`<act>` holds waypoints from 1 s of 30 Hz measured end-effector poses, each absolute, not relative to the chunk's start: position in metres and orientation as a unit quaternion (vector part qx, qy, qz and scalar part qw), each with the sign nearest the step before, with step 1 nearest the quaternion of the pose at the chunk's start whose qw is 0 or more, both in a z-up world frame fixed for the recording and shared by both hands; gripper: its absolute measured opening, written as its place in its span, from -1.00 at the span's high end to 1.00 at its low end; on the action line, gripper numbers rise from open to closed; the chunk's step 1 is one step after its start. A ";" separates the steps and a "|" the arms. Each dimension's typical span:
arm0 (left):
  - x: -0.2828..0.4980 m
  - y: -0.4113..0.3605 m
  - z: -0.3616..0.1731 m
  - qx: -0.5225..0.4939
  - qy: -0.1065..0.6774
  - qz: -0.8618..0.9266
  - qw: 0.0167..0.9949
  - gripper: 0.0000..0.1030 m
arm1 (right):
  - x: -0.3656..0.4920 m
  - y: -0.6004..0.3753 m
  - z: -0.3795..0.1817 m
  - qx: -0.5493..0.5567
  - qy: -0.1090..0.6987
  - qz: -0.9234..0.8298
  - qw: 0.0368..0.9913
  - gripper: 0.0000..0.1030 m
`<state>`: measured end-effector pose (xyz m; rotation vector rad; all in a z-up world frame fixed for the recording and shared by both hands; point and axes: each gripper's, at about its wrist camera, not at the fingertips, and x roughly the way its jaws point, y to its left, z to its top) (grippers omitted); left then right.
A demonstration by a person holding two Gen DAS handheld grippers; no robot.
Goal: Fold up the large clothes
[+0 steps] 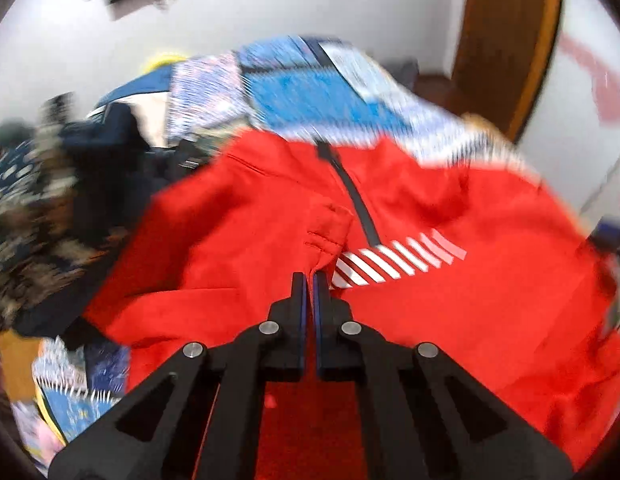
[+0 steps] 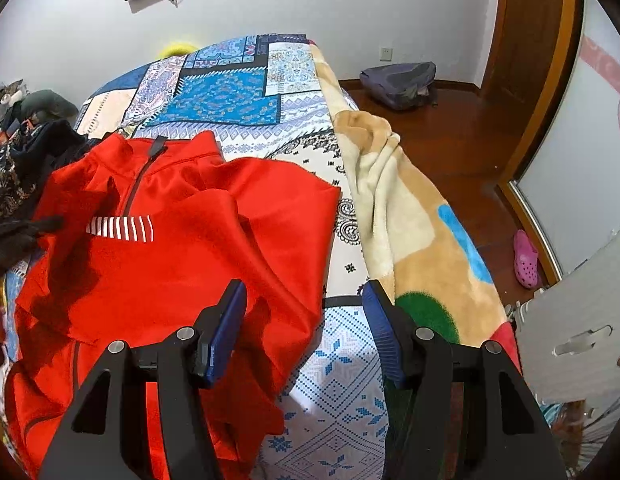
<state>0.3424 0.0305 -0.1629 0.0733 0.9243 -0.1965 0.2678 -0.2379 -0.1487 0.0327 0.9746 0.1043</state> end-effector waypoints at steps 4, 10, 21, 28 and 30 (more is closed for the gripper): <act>0.323 0.083 -0.130 -0.025 0.416 -0.075 0.906 0.96 | 0.269 -0.236 -0.152 0.015 0.473 0.049 0.880 -0.09; 0.288 0.150 -0.134 -0.075 0.416 -0.030 0.906 0.96 | 0.267 -0.229 -0.168 0.014 0.485 0.050 0.873 -0.09; 0.264 0.207 -0.259 -0.110 0.555 0.060 0.822 0.93 | 0.266 -0.228 -0.167 0.028 0.492 0.056 0.868 -0.09; 0.263 0.228 -0.232 -0.136 0.525 0.060 0.838 0.56 | 0.272 -0.233 -0.153 0.033 0.496 0.072 0.865 -0.09; 0.270 0.225 -0.216 -0.133 0.503 0.057 0.852 0.22 | 0.277 -0.238 -0.144 0.037 0.486 0.073 0.870 -0.09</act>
